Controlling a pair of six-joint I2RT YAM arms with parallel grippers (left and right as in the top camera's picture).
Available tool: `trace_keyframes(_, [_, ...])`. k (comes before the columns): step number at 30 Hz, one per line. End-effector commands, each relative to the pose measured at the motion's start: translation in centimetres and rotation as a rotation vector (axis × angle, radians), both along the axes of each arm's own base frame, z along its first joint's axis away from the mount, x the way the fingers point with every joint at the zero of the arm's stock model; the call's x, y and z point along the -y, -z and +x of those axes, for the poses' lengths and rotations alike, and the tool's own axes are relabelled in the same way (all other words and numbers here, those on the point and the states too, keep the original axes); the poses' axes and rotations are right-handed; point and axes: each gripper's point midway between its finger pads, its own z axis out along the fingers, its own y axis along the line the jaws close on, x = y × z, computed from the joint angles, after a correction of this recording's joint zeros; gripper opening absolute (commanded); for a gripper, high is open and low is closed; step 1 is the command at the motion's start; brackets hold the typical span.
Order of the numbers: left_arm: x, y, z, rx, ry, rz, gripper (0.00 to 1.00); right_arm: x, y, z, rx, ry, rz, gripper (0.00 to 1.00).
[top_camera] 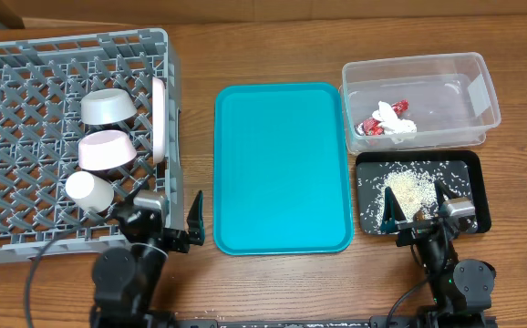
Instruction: Sort waste into correct bins and load items into the dishwasher
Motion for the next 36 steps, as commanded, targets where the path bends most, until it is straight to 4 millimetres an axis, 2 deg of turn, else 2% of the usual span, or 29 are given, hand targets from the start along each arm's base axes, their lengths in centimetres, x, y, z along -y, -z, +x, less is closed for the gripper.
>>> trace_keyframes(1, [0.4,0.9,0.1,0.101,0.007,-0.039,1.00,-0.2,0.1,0.0,0.005,-0.010,0.004,1.00])
trace_keyframes(7, [-0.2,0.5,0.2,0.298,-0.024,0.003,1.00,-0.2,0.1,0.0,0.005,-0.011,0.004,1.00])
trace_keyframes(10, [-0.8,1.1,0.4,0.288,-0.057,0.014,1.00,-0.2,0.1,0.0,0.005,-0.010,0.004,1.00])
trace_keyframes(13, [-0.8,2.8,0.5,0.217,-0.056,0.024,1.00,-0.2,0.1,0.0,0.005,-0.010,0.004,1.00])
trace_keyframes(15, [-0.8,5.0,0.4,0.129,-0.054,0.035,1.00,-0.2,0.1,0.0,0.005,-0.011,0.004,1.00])
trace_keyframes(36, [-0.9,5.1,0.5,0.125,-0.062,0.037,1.00,-0.2,0.1,0.0,0.005,-0.011,0.004,1.00])
